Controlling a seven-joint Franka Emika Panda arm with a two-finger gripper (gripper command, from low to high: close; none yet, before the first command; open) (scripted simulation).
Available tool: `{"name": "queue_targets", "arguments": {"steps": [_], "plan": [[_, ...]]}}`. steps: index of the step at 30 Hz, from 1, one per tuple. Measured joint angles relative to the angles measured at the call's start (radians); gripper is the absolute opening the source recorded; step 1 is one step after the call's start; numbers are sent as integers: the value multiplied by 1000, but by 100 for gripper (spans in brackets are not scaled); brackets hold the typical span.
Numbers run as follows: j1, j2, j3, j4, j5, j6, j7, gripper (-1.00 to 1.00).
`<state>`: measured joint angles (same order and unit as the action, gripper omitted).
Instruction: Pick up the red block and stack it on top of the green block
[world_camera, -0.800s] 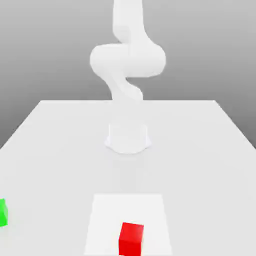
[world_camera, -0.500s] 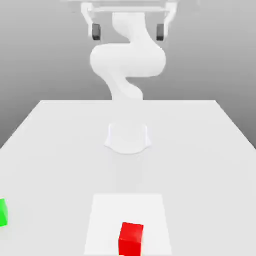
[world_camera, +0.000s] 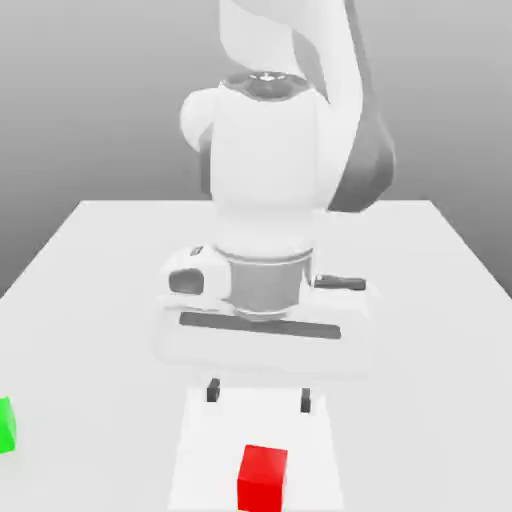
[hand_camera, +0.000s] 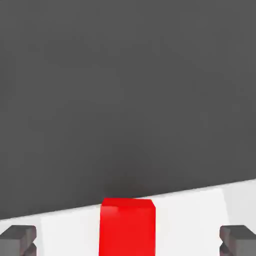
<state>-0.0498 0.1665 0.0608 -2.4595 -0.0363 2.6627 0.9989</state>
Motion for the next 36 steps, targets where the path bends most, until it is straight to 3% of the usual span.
{"name": "queue_targets", "arguments": {"steps": [5,6,13,18,31,35,36], "plan": [[10,181,-12,14,-12,131,17,0],[13,212,-16,18,-16,157,20,-100],[15,217,-17,19,-16,161,21,-100],[-1,67,-7,-3,7,33,6,-100],[-342,58,-318,119,138,-110,44,-100],[-403,167,-318,142,212,-27,7,-100],[-413,197,-307,144,228,0,-4,100]]}}
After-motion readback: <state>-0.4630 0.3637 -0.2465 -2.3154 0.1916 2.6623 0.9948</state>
